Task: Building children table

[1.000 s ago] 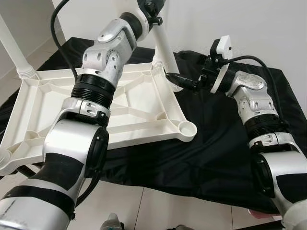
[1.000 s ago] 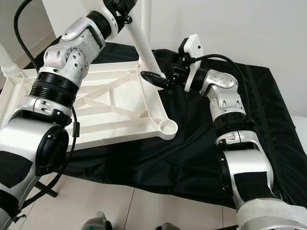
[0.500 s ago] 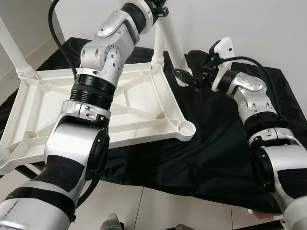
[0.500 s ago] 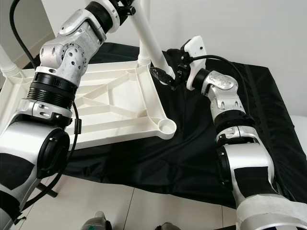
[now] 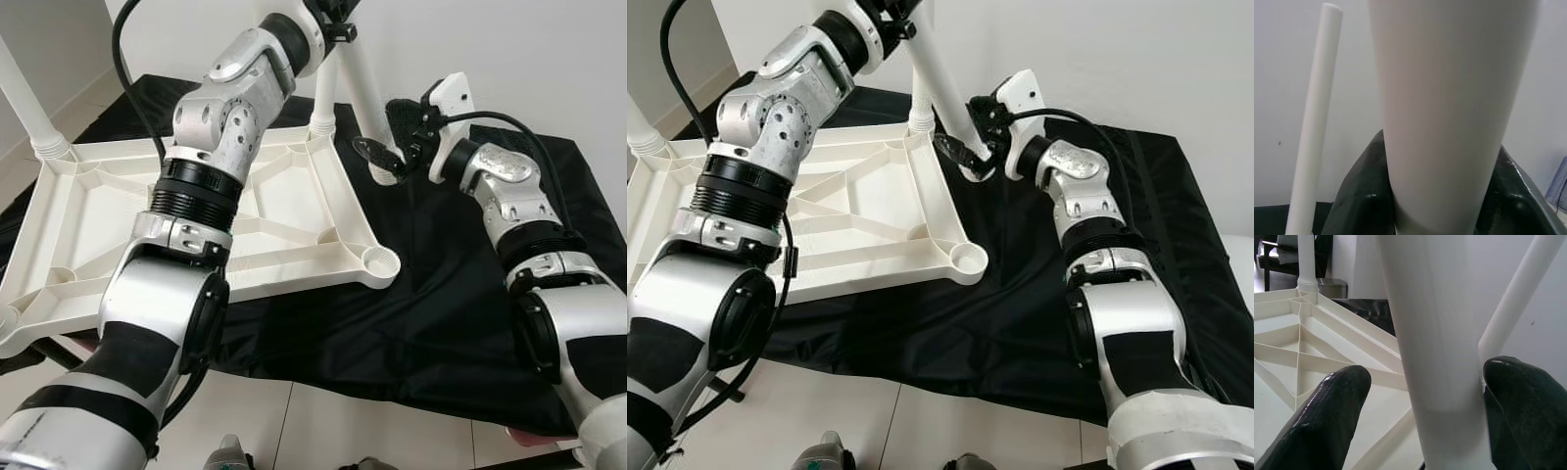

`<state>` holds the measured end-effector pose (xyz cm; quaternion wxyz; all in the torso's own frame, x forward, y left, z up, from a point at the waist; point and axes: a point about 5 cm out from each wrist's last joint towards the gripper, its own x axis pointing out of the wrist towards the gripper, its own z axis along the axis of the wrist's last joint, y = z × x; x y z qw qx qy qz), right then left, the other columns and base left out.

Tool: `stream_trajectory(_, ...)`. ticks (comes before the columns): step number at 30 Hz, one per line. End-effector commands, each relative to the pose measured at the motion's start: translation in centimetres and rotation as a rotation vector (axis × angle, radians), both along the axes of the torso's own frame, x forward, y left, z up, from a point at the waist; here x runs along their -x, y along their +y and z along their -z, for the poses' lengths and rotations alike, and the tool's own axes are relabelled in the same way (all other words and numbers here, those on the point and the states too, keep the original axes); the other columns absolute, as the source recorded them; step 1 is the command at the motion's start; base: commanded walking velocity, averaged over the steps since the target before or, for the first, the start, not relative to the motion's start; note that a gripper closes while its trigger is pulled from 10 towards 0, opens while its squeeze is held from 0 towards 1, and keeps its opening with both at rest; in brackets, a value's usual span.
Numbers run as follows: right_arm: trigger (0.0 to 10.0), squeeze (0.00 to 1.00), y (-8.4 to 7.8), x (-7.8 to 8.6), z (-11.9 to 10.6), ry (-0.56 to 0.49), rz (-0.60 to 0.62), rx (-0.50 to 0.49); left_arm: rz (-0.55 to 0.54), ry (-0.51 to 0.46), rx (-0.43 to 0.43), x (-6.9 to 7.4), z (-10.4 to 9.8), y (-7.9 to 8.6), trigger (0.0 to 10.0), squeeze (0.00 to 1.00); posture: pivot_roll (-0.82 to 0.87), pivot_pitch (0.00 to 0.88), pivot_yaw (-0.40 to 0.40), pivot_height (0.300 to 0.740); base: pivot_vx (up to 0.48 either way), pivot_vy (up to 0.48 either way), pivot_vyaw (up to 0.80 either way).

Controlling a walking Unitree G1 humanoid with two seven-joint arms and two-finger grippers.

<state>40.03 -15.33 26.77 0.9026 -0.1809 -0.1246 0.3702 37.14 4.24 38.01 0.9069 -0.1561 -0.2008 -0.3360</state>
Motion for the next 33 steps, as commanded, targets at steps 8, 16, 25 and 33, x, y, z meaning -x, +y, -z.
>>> stream_trajectory(8, 8.4, 0.0, 1.3, -0.4, -0.4, -0.001, 0.005, 0.044, 0.212, -0.106, -0.042, 1.8, -0.7, -1.6, 10.0, 0.0, 0.04, 0.0, -0.042, 0.74, 0.0, 0.0, 0.0)
stream_trajectory(16, 0.0, 0.0, 0.6, -0.6, -0.8, -0.005, 0.045, 0.05, 0.216, -0.108, -0.048, 2.0, -0.6, -1.7, 10.0, 0.0, 0.03, 0.0, -0.043, 0.74, 0.0, 0.0, 0.0)
stream_trajectory(25, 0.0, 0.0, 0.0, -0.6, -0.7, -0.003, 0.055, 0.061, 0.211, -0.116, -0.103, 2.2, -0.2, -1.9, 10.0, 0.0, 0.03, 0.0, -0.038, 0.74, 0.0, 0.0, 0.0)
stream_trajectory(33, 10.0, 0.0, 0.4, -0.6, -0.4, 0.009, 0.04, 0.055, 0.265, -0.098, -0.067, 2.5, 0.0, -2.3, 10.0, 1.0, 0.03, 0.0, -0.038, 0.74, 0.0, 0.0, 0.0)
